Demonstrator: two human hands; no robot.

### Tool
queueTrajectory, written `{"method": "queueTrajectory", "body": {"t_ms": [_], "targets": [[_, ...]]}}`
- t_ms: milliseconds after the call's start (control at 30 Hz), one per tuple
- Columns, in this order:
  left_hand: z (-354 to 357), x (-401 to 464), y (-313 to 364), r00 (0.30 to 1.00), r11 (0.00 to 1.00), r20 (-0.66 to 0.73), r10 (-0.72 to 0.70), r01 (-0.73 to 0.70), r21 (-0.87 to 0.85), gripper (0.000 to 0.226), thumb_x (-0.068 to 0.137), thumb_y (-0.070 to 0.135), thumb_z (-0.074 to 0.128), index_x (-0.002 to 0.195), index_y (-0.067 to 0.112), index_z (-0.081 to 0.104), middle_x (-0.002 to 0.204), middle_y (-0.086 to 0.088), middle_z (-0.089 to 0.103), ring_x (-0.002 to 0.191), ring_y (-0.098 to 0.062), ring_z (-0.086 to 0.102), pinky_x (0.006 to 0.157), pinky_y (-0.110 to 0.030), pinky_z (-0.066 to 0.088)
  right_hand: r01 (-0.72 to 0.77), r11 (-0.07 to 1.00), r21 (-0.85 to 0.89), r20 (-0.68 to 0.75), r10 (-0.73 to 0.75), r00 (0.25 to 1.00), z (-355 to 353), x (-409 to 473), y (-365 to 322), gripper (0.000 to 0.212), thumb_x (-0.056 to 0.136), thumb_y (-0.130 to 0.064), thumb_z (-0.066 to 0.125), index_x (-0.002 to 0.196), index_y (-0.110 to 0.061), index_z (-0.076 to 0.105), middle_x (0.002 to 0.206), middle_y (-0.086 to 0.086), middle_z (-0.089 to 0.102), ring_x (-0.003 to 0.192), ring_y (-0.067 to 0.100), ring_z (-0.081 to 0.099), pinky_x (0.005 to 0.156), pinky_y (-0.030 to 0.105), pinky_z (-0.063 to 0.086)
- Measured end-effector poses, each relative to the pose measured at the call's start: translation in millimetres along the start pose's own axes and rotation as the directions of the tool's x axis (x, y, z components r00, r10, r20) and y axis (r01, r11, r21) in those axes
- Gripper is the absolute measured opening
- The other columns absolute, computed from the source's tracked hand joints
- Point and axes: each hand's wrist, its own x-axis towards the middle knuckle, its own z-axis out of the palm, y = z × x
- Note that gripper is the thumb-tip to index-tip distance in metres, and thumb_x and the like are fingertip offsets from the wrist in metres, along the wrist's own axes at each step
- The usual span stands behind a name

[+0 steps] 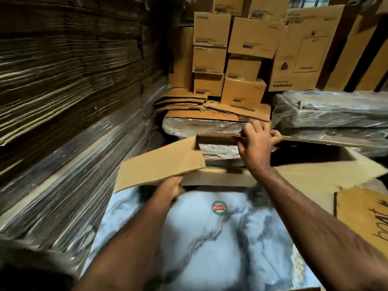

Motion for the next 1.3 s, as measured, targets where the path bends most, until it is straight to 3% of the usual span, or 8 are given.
{"method": "queueTrajectory", "body": {"t_ms": [200,300,467,633,833,900,1100,1300], "targets": [[-94.3,23.1,-41.5,0.822,0.825,-0.223,0.524,-0.425,0.371,0.036,0.096,0.017,0.058,0.124,-0.006,0.060,0.128,-0.026,0.059,0.120,-0.037,0.056,0.104,-0.062,0.039,-0.033,0.998,-0.045,0.076,0.036,0.996,14.6,-42.7,31.2,0.030,0.070,-0.022,0.079,0.088,-0.021,0.055,0.100,0.002,0.056,0.098,0.026,0.044,0.084,0.046,0.027],[-123.4,37.4,-65.6,0.918,0.931,-0.176,0.356,-0.332,0.151,0.033,0.097,0.025,0.053,0.128,0.015,0.057,0.090,-0.002,0.072,0.088,-0.021,0.071,0.077,-0.042,0.060,-0.010,0.998,-0.060,0.118,0.017,0.993,16.0,-60.6,37.4,0.031,0.068,-0.019,0.080,0.089,-0.020,0.056,0.102,0.002,0.058,0.100,0.028,0.047,0.085,0.044,0.025],[-151.0,44.3,-87.1,0.939,0.966,-0.305,0.159,-0.212,-0.149,0.025,0.092,0.020,0.043,0.069,0.022,0.053,0.039,0.011,0.034,0.032,-0.005,0.030,0.036,-0.011,0.027,0.106,0.991,-0.076,0.286,-0.081,0.955,30.0,-105.1,46.4,0.035,0.065,-0.014,0.083,0.081,-0.020,0.053,0.079,0.002,0.061,0.075,0.028,0.059,0.075,0.040,0.035],[-161.7,41.8,-100.8,0.954,0.876,-0.290,-0.079,-0.073,-0.477,0.034,0.100,0.043,0.037,0.115,0.018,0.054,0.108,-0.009,0.059,0.099,-0.024,0.055,0.094,-0.037,0.046,0.269,0.946,-0.181,0.746,-0.045,0.664,47.8,-176.9,54.0,0.019,0.088,-0.014,0.060,0.106,-0.018,0.060,0.103,0.007,0.064,0.095,0.032,0.062,0.074,0.037,0.045],[-166.8,52.5,-113.4,0.945,0.946,-0.293,-0.148,0.049,-0.321,0.032,0.106,0.010,0.033,0.130,0.009,0.055,0.119,-0.013,0.068,0.097,-0.013,0.071,0.086,-0.017,0.052,0.104,0.990,-0.099,0.956,0.065,0.285,59.5,-207.5,42.3,0.027,0.088,-0.030,0.056,0.114,-0.025,0.061,0.121,0.006,0.059,0.113,0.031,0.057,0.087,0.035,0.045],[-163.7,46.3,-114.6,0.936,0.953,-0.314,-0.157,0.061,-0.297,0.016,0.104,0.012,0.042,0.105,0.009,0.057,0.082,-0.011,0.065,0.056,-0.009,0.068,0.059,-0.016,0.056,0.043,0.996,-0.074,0.948,0.057,0.314,65.3,-207.6,31.5,0.033,0.089,-0.033,0.056,0.121,-0.024,0.060,0.126,0.006,0.059,0.115,0.031,0.057,0.089,0.037,0.048],[-193.3,58.7,-120.9,0.940,0.979,-0.325,-0.101,0.035,-0.203,0.021,0.099,0.014,0.051,0.119,0.010,0.056,0.083,-0.007,0.057,0.069,-0.016,0.057,0.060,-0.024,0.052,0.047,0.999,0.018,0.924,-0.035,0.382,89.7,-215.9,-9.5,0.049,0.093,-0.040,0.055,0.138,-0.021,0.046,0.139,0.006,0.049,0.123,0.033,0.050,0.094,0.042,0.045],[-205.4,57.4,-141.4,0.956,0.850,-0.222,-0.194,0.277,0.449,0.015,0.095,0.012,0.059,0.090,-0.002,0.061,0.065,-0.014,0.060,0.051,-0.023,0.054,0.052,-0.027,0.047,0.011,0.997,0.080,0.888,-0.076,0.454,109.5,-223.8,-50.9,0.063,0.093,-0.057,0.052,0.145,-0.025,0.036,0.147,0.008,0.038,0.133,0.032,0.040,0.101,0.048,0.040]]}}
